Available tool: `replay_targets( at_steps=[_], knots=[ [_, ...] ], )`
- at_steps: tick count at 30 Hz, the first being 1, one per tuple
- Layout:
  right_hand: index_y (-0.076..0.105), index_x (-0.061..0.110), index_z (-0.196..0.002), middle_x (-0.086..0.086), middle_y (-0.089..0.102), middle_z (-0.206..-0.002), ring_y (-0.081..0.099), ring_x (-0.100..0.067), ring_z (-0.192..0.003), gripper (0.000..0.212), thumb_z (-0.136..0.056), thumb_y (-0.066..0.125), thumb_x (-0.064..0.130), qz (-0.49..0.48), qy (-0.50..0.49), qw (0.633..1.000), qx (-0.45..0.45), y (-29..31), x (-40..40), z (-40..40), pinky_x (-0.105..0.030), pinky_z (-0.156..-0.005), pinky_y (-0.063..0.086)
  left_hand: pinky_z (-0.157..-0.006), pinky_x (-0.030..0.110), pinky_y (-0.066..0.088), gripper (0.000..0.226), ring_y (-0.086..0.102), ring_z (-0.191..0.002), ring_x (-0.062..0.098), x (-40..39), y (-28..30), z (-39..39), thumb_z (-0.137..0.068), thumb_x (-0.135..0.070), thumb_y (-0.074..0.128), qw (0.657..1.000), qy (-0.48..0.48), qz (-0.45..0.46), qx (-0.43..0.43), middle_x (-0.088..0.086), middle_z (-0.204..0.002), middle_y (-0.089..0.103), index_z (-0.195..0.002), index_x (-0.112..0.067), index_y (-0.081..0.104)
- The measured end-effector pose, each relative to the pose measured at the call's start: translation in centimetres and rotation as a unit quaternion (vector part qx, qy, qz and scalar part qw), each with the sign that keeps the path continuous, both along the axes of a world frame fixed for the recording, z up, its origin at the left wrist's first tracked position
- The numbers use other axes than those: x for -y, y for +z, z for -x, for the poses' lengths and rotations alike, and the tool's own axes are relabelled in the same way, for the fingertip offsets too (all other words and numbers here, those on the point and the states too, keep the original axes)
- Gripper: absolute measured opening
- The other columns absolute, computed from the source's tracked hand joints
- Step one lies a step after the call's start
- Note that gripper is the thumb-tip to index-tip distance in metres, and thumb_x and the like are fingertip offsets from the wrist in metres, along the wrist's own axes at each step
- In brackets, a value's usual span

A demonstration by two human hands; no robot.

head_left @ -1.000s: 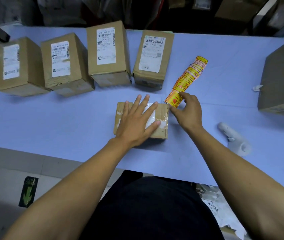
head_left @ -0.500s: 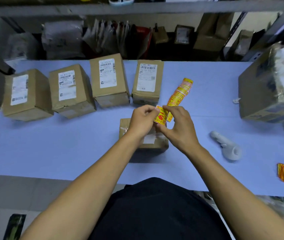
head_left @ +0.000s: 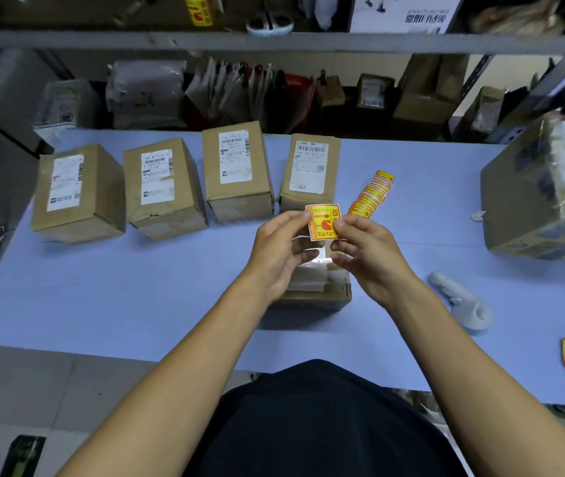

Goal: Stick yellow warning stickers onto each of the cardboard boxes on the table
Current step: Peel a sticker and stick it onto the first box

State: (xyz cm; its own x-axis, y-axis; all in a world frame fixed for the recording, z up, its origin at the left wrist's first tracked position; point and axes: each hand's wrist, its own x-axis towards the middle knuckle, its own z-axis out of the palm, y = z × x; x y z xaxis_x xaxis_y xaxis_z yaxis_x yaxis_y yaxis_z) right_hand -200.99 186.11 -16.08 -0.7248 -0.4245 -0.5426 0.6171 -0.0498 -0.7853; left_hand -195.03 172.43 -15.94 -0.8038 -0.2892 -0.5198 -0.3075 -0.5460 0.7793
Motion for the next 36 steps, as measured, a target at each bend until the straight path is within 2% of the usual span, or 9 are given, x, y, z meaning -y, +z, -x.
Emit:
replay_targets(
  at_steps=[12,15,16,18,20,21,29,32,36],
  knots=[
    [0.07,0.014,-0.096,-0.003,0.072,-0.085,0.064,-0.013,-0.073,0.014,-0.098,0.056,0.013,0.033,0.036,0.999,0.006,1.5,-0.1,0.1,-0.024,-0.064,0.054,-0.052,0.025,0.054,0.019,0.068,-0.061,0.021,1.7,1.7,-1.4,-0.085,-0.022,0.062,0.993,-0.068,0.077,-0.053,0.007,-0.074,0.071,-0.069,-0.027,0.071],
    [0.07,0.017,-0.105,-0.003,0.072,-0.092,0.066,-0.013,-0.081,0.014,-0.097,0.06,0.015,-0.055,0.022,0.995,-0.085,1.6,0.2,-0.1,-0.028,-0.073,0.054,-0.053,0.024,0.054,0.024,0.069,-0.062,0.019,1.4,1.6,-1.5,-0.093,-0.014,0.061,0.99,-0.052,0.115,-0.054,0.005,-0.071,0.069,-0.072,-0.023,0.069],
    [0.069,0.019,-0.111,-0.003,0.069,-0.097,0.065,-0.012,-0.086,0.017,-0.095,0.063,0.018,-0.136,0.015,0.975,-0.173,1.5,0.3,-0.3,-0.027,-0.076,0.051,-0.053,0.023,0.054,0.023,0.068,-0.062,0.018,1.2,1.6,-1.5,-0.095,-0.01,0.059,0.989,-0.035,0.13,-0.052,0.004,-0.069,0.068,-0.075,-0.02,0.067],
    [0.066,0.019,-0.117,-0.003,0.063,-0.106,0.059,-0.012,-0.095,0.026,-0.091,0.067,0.021,-0.291,0.006,0.867,-0.406,1.3,0.4,-0.9,-0.022,-0.081,0.043,-0.056,0.022,0.054,0.02,0.068,-0.062,0.015,0.7,1.4,-1.5,-0.096,-0.007,0.057,0.987,0.0,0.155,-0.049,0.0,-0.066,0.066,-0.079,-0.015,0.065],
    [0.069,0.014,-0.112,-0.005,0.063,-0.105,0.056,-0.017,-0.098,0.023,-0.09,0.067,0.02,-0.308,0.029,0.758,-0.575,1.7,0.6,-1.5,-0.02,-0.081,0.038,-0.062,0.025,0.057,0.018,0.07,-0.065,0.016,0.2,1.4,-1.4,-0.096,-0.006,0.058,0.986,0.016,0.155,-0.056,0.001,-0.069,0.068,-0.082,-0.013,0.065],
    [0.07,0.013,-0.109,-0.005,0.065,-0.103,0.057,-0.018,-0.097,0.019,-0.091,0.067,0.019,-0.288,0.049,0.738,-0.608,2.0,0.7,-1.8,-0.022,-0.08,0.04,-0.066,0.028,0.059,0.017,0.071,-0.069,0.018,0.0,1.5,-1.5,-0.096,-0.006,0.058,0.987,0.015,0.148,-0.064,0.004,-0.072,0.07,-0.083,-0.013,0.065],
    [0.076,0.011,-0.106,0.002,0.074,-0.099,0.069,-0.011,-0.095,0.019,-0.09,0.069,0.005,-0.155,0.033,0.818,-0.552,3.3,0.7,-2.4,-0.035,-0.083,0.056,-0.093,0.049,0.055,0.009,0.068,-0.096,0.033,-0.2,2.3,-2.3,-0.097,-0.009,0.059,0.984,-0.015,0.124,-0.126,0.021,-0.1,0.068,-0.094,-0.008,0.068],
    [0.077,0.011,-0.105,0.003,0.074,-0.098,0.07,-0.007,-0.093,0.019,-0.088,0.071,0.005,-0.134,0.019,0.836,-0.532,3.4,0.6,-2.6,-0.028,-0.083,0.057,-0.091,0.049,0.055,0.007,0.069,-0.093,0.03,-0.1,2.5,-2.4,-0.095,-0.013,0.062,0.982,-0.024,0.136,-0.132,0.014,-0.095,0.069,-0.094,-0.01,0.068],
    [0.076,0.014,-0.103,0.006,0.075,-0.095,0.073,-0.009,-0.088,0.017,-0.088,0.071,0.007,-0.088,0.018,0.878,-0.47,3.8,0.5,-2.7,-0.03,-0.081,0.059,-0.078,0.033,0.058,0.007,0.07,-0.083,0.017,0.1,2.6,-2.5,-0.093,-0.017,0.064,0.973,-0.029,0.178,-0.144,0.0,-0.085,0.071,-0.09,-0.018,0.069]
  ],
)
